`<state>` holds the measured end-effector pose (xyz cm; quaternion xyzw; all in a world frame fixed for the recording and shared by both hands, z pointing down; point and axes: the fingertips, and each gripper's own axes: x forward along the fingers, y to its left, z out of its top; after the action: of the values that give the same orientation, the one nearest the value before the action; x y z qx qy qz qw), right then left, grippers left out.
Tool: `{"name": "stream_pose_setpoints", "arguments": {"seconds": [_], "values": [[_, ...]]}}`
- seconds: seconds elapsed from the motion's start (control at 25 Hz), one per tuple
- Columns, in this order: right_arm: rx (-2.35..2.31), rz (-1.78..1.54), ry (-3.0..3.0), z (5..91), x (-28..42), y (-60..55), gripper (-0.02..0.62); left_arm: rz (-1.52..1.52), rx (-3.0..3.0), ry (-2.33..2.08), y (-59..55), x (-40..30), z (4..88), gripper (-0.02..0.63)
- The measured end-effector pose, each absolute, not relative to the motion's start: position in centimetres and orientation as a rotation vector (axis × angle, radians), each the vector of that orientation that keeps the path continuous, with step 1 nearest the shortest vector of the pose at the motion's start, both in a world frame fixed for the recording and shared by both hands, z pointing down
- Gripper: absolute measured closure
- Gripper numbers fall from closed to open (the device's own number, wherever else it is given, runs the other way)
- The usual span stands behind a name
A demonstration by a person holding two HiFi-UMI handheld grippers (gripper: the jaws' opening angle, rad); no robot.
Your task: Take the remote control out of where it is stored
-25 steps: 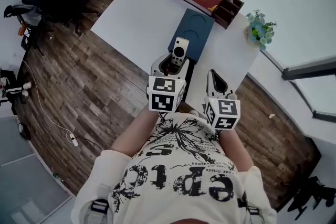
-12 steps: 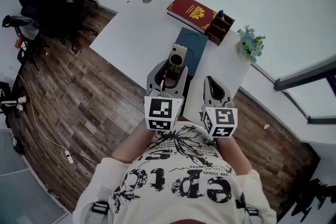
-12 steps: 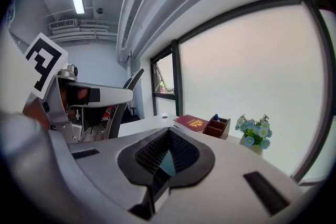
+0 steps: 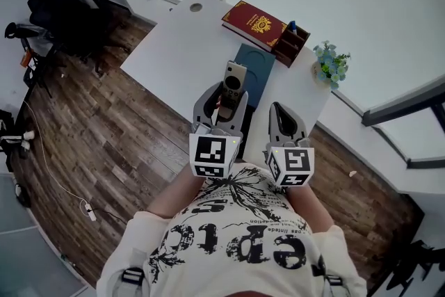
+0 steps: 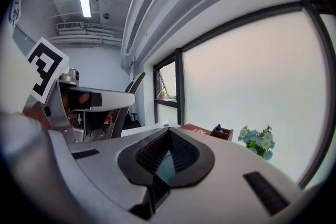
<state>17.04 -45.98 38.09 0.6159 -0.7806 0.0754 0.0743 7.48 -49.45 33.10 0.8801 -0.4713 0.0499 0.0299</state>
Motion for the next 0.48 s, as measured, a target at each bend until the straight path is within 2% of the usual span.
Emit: {"name": "stream_pose_setpoints", "arguments": {"seconds": [0.48], "values": [[1.844, 0.232, -2.353, 38.5, 16.7, -46.0, 0.594, 0.267, 2.725, -1.423, -49.2, 7.8, 34.4, 0.399]]}}
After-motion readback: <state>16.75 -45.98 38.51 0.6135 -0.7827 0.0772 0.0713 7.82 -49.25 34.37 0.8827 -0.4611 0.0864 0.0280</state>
